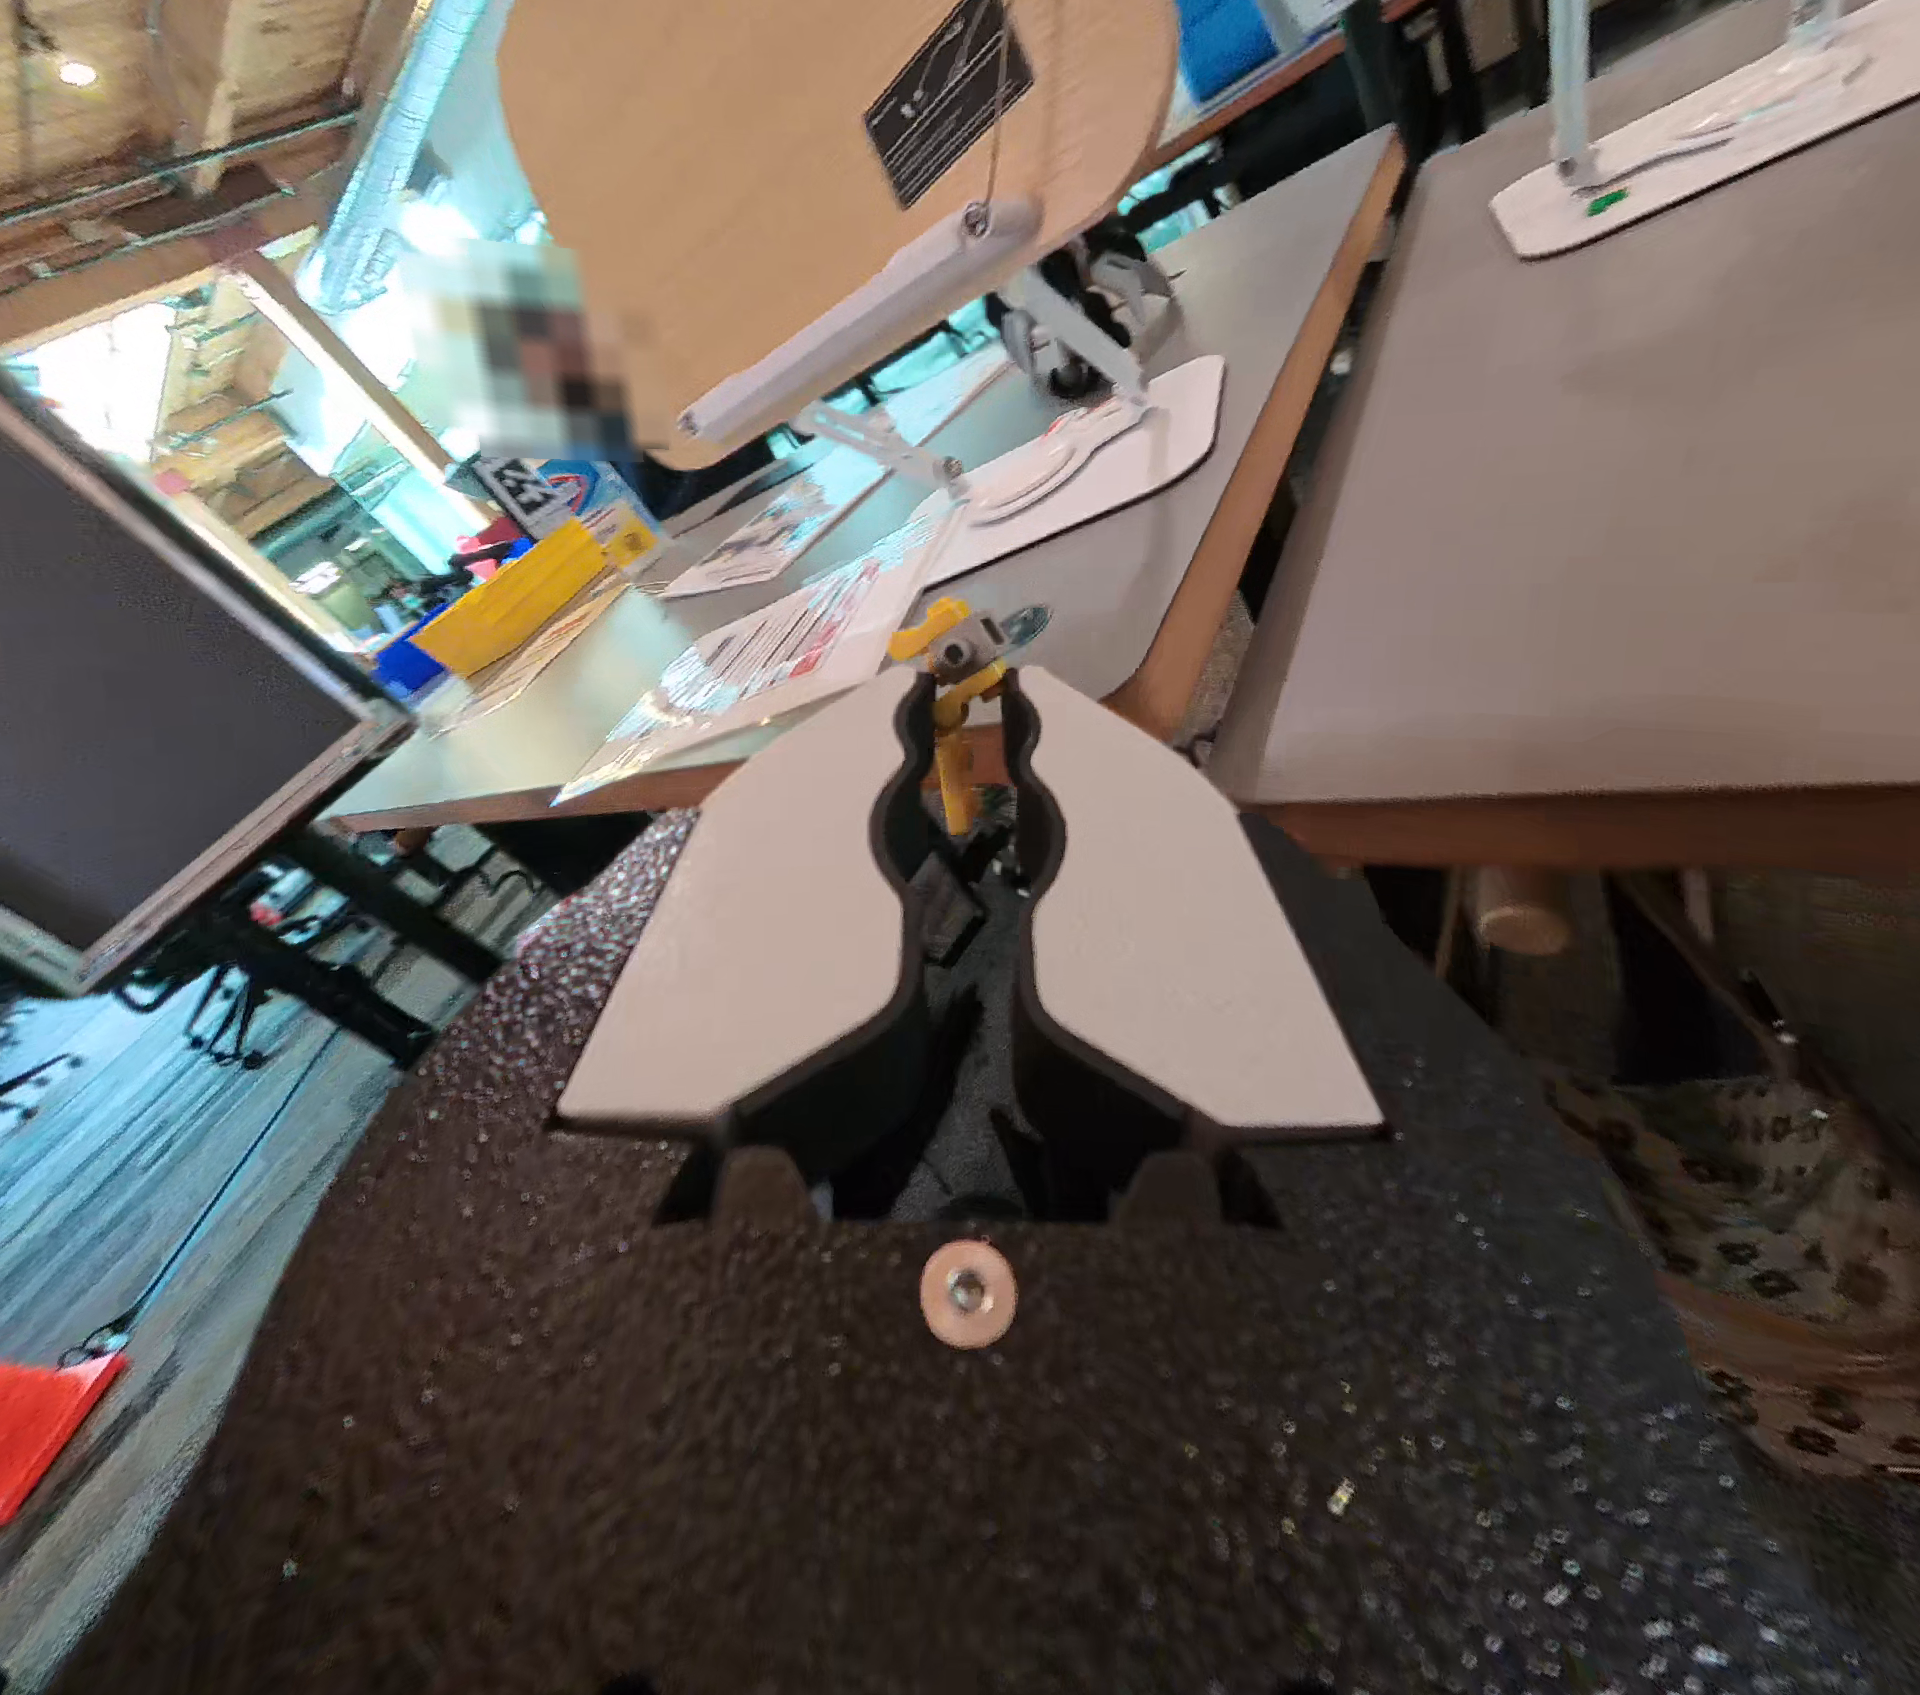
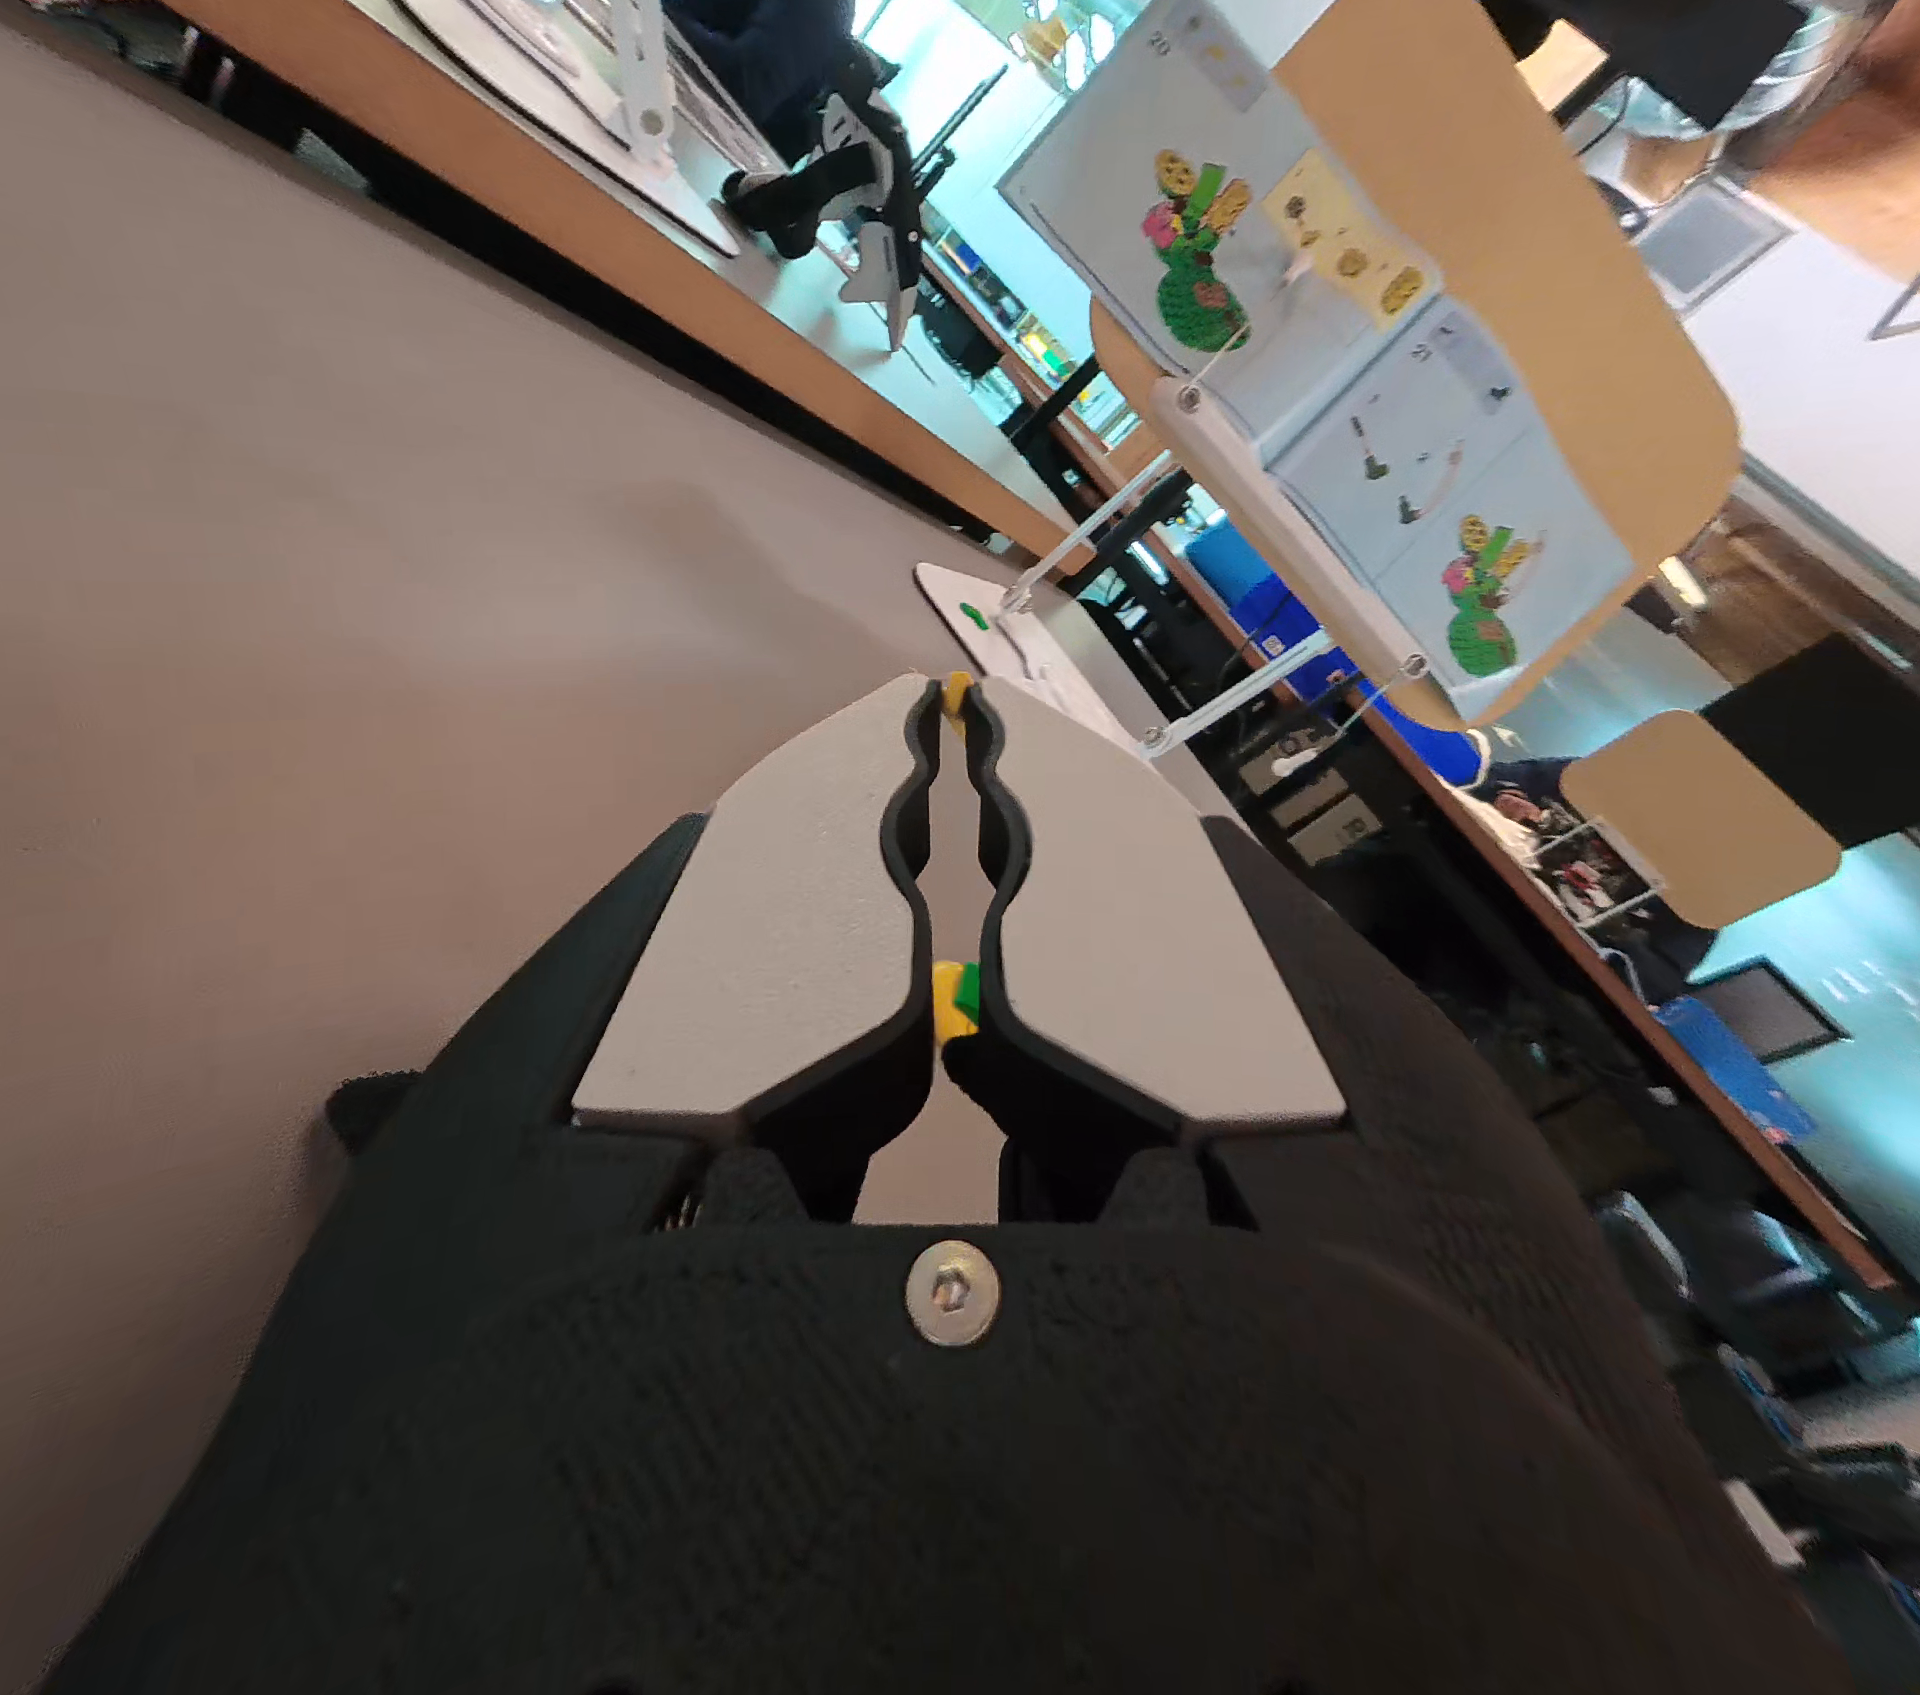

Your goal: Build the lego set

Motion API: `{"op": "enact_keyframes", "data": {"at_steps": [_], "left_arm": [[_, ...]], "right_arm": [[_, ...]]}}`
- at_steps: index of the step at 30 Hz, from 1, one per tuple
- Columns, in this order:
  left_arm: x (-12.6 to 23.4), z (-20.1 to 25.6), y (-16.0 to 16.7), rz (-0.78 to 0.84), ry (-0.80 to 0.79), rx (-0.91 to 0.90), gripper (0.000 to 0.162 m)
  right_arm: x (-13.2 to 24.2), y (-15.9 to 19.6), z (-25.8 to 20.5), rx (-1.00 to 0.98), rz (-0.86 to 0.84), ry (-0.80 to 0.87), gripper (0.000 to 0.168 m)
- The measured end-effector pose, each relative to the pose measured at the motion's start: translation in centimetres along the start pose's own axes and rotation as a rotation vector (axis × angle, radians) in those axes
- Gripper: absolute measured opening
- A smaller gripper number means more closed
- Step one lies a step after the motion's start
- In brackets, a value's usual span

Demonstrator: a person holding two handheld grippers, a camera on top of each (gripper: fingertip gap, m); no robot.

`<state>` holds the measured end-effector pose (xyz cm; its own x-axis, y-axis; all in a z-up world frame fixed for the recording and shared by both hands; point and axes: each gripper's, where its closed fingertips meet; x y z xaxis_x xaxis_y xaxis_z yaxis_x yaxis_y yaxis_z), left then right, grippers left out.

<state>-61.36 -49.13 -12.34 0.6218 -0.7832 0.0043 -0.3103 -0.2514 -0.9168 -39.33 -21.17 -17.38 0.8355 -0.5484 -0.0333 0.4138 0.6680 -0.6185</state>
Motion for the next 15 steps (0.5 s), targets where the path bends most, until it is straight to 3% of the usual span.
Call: {"op": "enact_keyframes", "data": {"at_steps": [3, 8, 15], "left_arm": [[2.7, -0.6, 1.6, 0.035, -0.063, -0.050, 0.012], [6.9, -1.4, 4.8, 0.041, -0.036, -0.094, 0.012], [11.2, -6.0, 7.5, 0.024, -0.053, 0.081, 0.012]], "right_arm": [[0.1, 0.2, 0.5, 0.027, 0.001, 0.044, 0.002], [-0.3, 0.3, -0.3, 0.173, -0.027, 0.071, 0.002], [-1.1, 1.0, -2.8, 0.379, -0.068, -0.001, 0.003]]}}
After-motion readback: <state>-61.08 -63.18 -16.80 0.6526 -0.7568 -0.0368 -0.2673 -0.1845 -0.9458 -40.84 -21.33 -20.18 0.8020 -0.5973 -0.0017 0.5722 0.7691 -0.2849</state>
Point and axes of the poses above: each gripper's, where its closed fingertips meet, x back along the fingers, y out of its underside, z = x × y across the jaws, and after that the axes turned 8 degrees about x, right-handed
